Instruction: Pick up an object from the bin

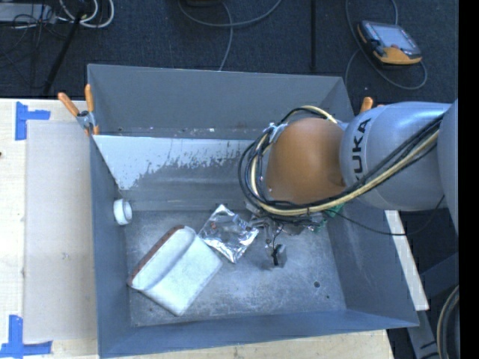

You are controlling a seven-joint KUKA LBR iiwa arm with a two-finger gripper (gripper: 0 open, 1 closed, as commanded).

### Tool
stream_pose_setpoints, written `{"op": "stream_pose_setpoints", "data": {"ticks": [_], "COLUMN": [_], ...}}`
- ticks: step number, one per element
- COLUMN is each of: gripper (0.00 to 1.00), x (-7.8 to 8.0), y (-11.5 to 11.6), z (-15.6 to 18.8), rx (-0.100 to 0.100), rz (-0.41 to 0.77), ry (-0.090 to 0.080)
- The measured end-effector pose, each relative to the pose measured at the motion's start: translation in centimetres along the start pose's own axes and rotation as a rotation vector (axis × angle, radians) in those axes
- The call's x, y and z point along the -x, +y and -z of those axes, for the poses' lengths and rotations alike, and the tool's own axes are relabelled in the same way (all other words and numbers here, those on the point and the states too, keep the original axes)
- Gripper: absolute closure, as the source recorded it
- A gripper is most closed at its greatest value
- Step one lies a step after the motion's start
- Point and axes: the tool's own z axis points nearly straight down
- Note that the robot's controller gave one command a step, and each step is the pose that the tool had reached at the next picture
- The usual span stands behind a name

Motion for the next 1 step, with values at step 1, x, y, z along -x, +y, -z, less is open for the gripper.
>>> {"op": "stream_pose_setpoints", "data": {"ticks": [1], "gripper": [1.0], "x": [-0.45], "y": [-0.09], "z": [-0.1], "rx": [0.002], "rz": [-0.007], "ry": [0.005]}}
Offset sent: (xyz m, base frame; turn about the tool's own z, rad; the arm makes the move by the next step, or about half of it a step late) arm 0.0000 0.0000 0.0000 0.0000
